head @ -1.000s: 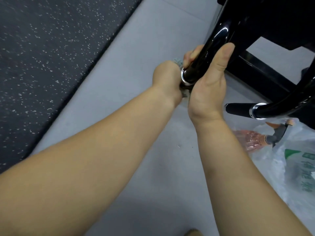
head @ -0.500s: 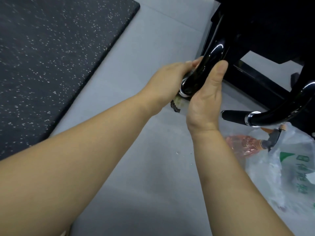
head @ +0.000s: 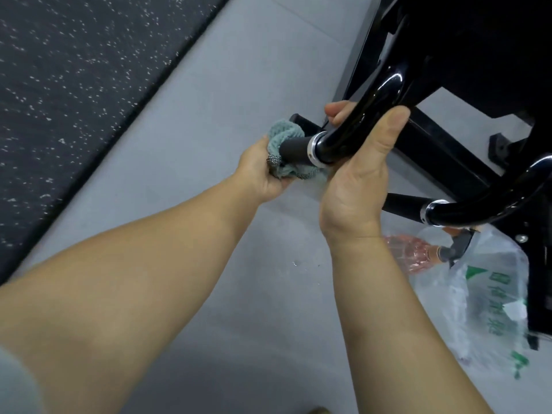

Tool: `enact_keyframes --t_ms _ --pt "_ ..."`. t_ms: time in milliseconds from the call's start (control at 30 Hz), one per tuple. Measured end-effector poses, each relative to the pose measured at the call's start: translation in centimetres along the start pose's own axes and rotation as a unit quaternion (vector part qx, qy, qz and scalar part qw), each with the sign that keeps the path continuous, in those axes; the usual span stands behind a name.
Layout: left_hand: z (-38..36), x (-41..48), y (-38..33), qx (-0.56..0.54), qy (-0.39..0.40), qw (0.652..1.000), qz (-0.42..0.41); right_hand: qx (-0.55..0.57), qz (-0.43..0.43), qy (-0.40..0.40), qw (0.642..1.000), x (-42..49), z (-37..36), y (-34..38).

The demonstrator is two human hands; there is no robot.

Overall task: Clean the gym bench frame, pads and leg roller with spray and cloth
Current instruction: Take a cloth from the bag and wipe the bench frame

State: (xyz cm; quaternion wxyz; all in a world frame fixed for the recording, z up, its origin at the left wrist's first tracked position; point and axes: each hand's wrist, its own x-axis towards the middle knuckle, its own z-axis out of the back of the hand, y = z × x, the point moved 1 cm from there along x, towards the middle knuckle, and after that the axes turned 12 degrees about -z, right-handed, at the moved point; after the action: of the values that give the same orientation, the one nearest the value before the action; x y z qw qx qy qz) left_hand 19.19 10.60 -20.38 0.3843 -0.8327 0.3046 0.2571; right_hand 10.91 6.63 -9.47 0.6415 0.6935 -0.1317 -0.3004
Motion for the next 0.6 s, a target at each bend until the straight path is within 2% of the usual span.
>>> enact_keyframes --t_ms 100,167,333,400,533,600 --pt "-0.1 -0.7 0.2 -0.059 -0.037 0.998 -0.001 0.014 0.006 -0.001 1.0 0.2 -0.2 0.1" --pt "0.1 -1.3 0.3 -0.036 -0.065 0.997 -0.037 0.018 0.011 -0.005 1.0 0.2 -0.4 0.1" --pt "0.1 -1.8 -0.6 0.135 -0.043 0.982 -0.123 0.028 -0.005 -0.009 1.0 -0.3 -0.8 0.1" --pt "-0.6 -1.7 -1.4 0.206 -0.024 0.97 -0.123 0.03 -0.018 -0.011 0.999 -0.5 -0.6 0.2" --pt "-1.3 -1.3 -1.9 0.249 -0.012 0.962 -0.11 0.016 -0.057 -0.006 0.998 -0.6 -0.1 0.4" --pt "-1.5 -2.0 -1.7 0.305 -0.009 0.943 -0.131 0.024 -0.071 -0.008 0.997 -0.7 0.2 0.3"
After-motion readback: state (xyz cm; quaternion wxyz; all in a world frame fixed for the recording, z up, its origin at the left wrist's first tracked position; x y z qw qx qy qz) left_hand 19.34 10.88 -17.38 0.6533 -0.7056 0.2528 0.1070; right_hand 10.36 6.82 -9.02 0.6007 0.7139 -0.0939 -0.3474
